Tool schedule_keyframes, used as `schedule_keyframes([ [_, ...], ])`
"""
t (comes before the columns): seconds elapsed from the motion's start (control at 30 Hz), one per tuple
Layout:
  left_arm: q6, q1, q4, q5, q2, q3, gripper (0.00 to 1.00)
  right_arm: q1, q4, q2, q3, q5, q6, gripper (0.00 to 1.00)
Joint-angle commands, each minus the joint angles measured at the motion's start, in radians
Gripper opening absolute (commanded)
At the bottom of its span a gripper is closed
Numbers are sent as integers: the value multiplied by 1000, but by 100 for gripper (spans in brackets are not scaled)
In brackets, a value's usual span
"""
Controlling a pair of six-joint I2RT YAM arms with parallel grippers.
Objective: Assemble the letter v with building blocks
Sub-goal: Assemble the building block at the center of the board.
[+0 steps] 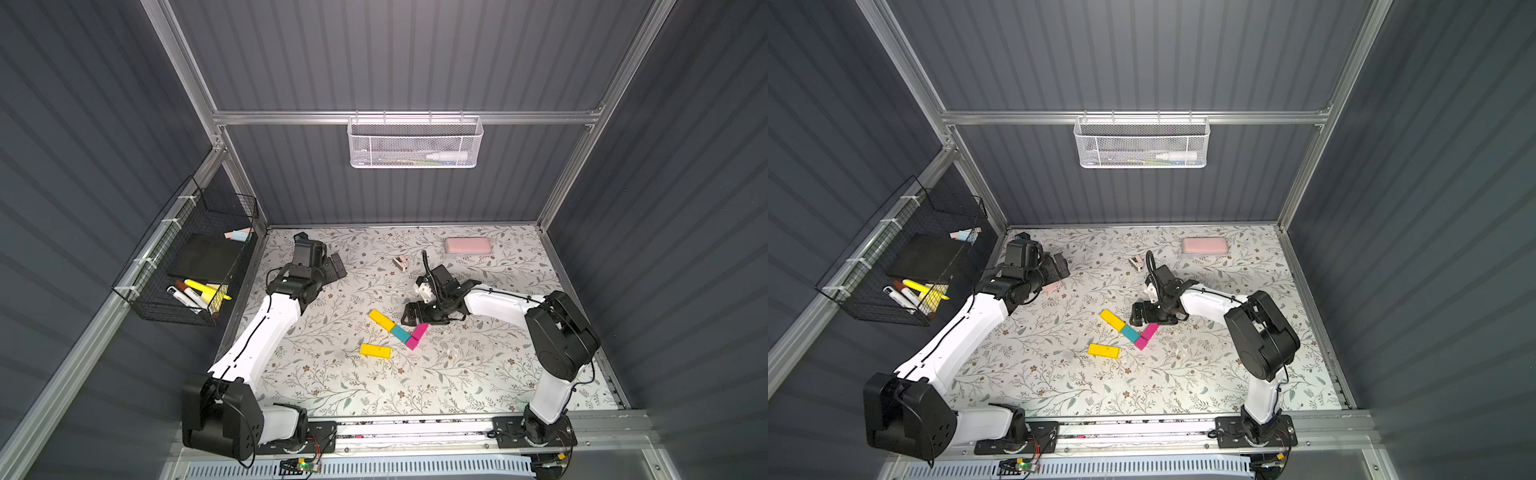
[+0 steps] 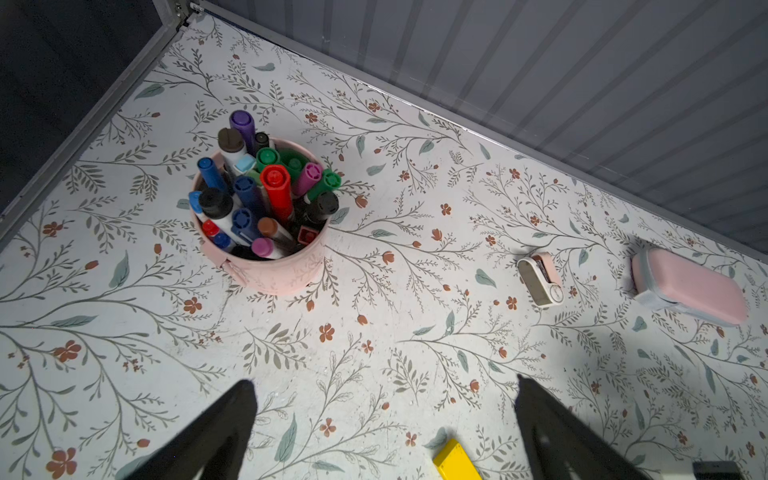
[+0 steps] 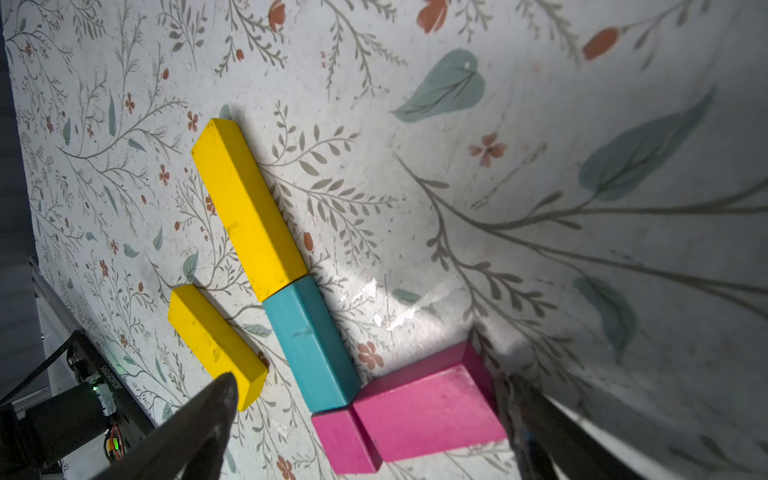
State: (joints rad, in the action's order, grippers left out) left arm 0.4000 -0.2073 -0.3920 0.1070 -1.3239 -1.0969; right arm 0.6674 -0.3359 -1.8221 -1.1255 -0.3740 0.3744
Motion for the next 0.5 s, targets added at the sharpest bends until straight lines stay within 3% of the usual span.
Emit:
schedule_keyframes([
  [0.0, 6, 6, 15, -9, 0, 14, 100, 1, 9, -18, -7, -15, 7, 99],
  [0.47, 5, 7, 15, -12, 0, 14, 99, 3, 6, -14, 0, -14, 10, 99],
])
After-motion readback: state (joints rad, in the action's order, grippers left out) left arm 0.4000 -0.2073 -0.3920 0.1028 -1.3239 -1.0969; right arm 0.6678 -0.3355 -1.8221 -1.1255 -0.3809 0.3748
